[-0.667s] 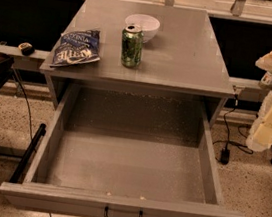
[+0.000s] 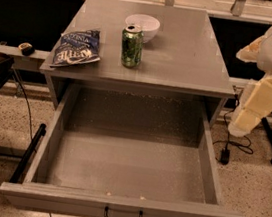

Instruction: Place green can into top drawer

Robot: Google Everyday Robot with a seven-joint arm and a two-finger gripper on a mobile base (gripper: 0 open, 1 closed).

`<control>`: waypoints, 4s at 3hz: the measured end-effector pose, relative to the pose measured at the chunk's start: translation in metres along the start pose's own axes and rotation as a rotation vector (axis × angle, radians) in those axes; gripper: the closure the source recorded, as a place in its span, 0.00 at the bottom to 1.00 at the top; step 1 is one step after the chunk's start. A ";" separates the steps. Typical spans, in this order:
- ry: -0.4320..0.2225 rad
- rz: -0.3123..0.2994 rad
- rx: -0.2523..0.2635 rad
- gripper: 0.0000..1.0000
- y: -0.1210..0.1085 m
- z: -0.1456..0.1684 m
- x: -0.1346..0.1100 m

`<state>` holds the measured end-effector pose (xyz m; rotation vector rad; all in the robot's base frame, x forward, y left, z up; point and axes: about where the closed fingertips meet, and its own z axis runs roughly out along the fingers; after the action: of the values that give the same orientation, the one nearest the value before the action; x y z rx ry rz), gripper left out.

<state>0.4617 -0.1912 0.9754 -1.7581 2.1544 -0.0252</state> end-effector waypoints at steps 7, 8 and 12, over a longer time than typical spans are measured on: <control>-0.794 0.350 0.252 0.00 -0.183 0.140 -0.281; -0.817 0.379 0.220 0.00 -0.193 0.159 -0.291; -0.817 0.416 0.198 0.50 -0.205 0.167 -0.293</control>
Offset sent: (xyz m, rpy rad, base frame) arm 0.2109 0.1693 0.0477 0.6991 -0.2512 0.0589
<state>0.7508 0.0763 0.9450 -0.9313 1.7567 0.4788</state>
